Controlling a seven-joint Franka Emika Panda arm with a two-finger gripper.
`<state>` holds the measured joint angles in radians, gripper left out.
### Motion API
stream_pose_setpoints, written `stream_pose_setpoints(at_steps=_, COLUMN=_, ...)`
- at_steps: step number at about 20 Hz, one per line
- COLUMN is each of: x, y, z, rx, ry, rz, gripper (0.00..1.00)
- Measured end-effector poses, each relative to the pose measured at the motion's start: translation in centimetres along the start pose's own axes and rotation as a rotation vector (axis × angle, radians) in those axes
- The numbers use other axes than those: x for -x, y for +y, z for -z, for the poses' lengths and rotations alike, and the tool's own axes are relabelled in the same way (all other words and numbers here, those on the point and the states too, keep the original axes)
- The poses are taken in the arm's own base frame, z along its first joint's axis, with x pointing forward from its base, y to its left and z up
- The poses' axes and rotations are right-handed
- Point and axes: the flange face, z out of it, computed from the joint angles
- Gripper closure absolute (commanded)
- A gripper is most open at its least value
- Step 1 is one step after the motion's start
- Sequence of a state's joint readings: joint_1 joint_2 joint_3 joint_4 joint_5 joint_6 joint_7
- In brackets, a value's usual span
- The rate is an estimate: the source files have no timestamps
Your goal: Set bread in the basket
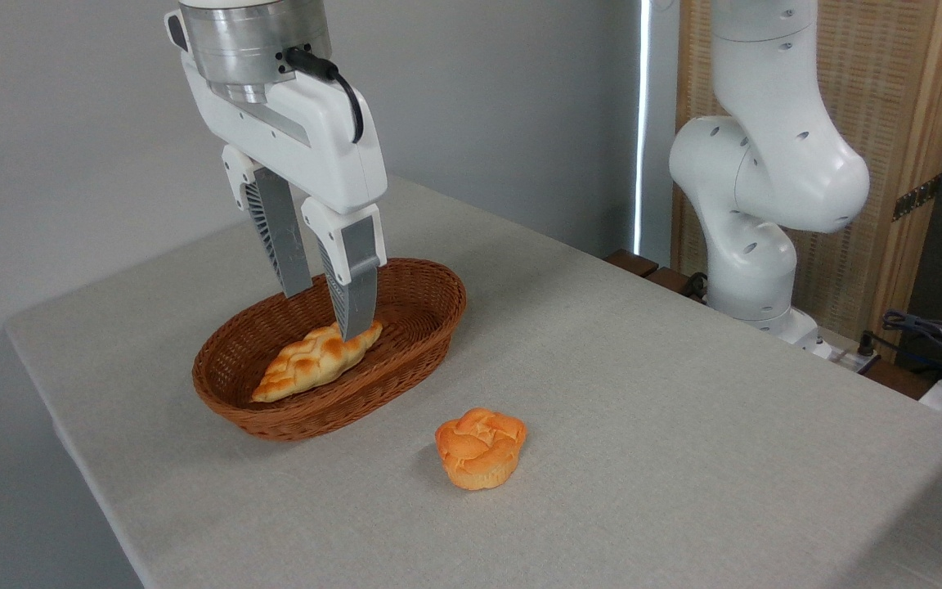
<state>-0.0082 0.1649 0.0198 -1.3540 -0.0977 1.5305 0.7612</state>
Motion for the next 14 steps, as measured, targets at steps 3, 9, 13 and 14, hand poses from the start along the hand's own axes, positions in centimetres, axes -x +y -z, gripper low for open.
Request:
stream_pose_setpoints(at_steps=3, x=-0.1, y=0.2, z=0.2, rx=0.001, ry=0.003, rz=-0.003, gripper=0.0)
stream_pose_setpoints(at_steps=9, x=-1.1, y=1.9, z=-0.3, rx=0.033, ry=-0.019, rz=-0.039, gripper=0.0)
stream_pose_setpoints(at_steps=13, x=-1.3, y=2.2, z=-0.4, rx=0.038, ry=-0.023, rz=-0.045, gripper=0.0)
stream_pose_setpoints(at_steps=14, x=-1.3, y=2.2, z=-0.4, rx=0.038, ry=-0.024, rz=-0.045, gripper=0.0)
